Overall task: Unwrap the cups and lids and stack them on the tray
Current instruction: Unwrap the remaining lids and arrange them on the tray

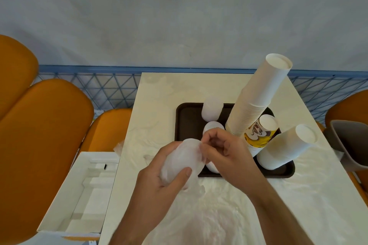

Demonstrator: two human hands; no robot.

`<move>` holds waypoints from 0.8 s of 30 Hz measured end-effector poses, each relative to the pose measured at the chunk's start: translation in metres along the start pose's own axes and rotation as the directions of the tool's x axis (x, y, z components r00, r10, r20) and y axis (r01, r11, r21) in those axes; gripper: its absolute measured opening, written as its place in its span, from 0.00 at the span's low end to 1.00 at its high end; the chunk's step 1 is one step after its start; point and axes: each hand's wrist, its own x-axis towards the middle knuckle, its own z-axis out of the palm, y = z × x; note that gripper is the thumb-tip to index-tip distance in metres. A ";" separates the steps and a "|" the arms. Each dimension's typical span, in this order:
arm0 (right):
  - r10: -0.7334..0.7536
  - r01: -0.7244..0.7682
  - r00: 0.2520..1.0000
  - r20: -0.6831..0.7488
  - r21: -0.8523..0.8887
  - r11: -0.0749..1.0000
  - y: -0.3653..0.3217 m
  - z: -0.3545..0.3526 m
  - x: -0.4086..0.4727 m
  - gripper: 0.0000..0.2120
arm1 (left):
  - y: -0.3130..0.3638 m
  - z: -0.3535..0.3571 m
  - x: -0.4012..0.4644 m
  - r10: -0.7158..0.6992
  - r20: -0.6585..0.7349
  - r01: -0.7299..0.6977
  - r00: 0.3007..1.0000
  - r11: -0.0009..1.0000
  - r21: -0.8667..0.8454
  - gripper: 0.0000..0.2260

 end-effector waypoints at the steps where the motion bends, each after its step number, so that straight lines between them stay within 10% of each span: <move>1: 0.028 -0.030 0.999 0.036 0.073 0.997 -0.001 -0.001 0.000 0.06 | -0.001 0.000 0.000 -0.004 0.005 0.004 1.000 1.000 -0.010 0.21; 10: 0.191 -0.245 0.957 0.218 0.254 0.936 0.014 -0.001 0.007 0.12 | -0.009 -0.002 0.003 -0.057 0.015 0.058 0.998 0.997 -0.041 0.18; 15: 0.281 -0.254 0.960 0.014 0.471 0.844 0.032 -0.012 0.035 0.07 | -0.013 -0.014 0.001 -0.009 -0.071 0.007 0.997 0.999 -0.035 0.26; 20: -0.001 -0.065 0.987 -0.158 -0.413 0.908 0.077 -0.024 0.081 0.15 | -0.021 -0.017 0.002 -0.032 -0.053 0.033 0.998 0.999 0.031 0.26; 24: -0.022 -0.013 0.998 -0.052 -0.592 0.806 0.114 -0.018 0.100 0.17 | -0.025 -0.019 0.001 -0.049 -0.042 0.051 0.998 0.997 0.057 0.19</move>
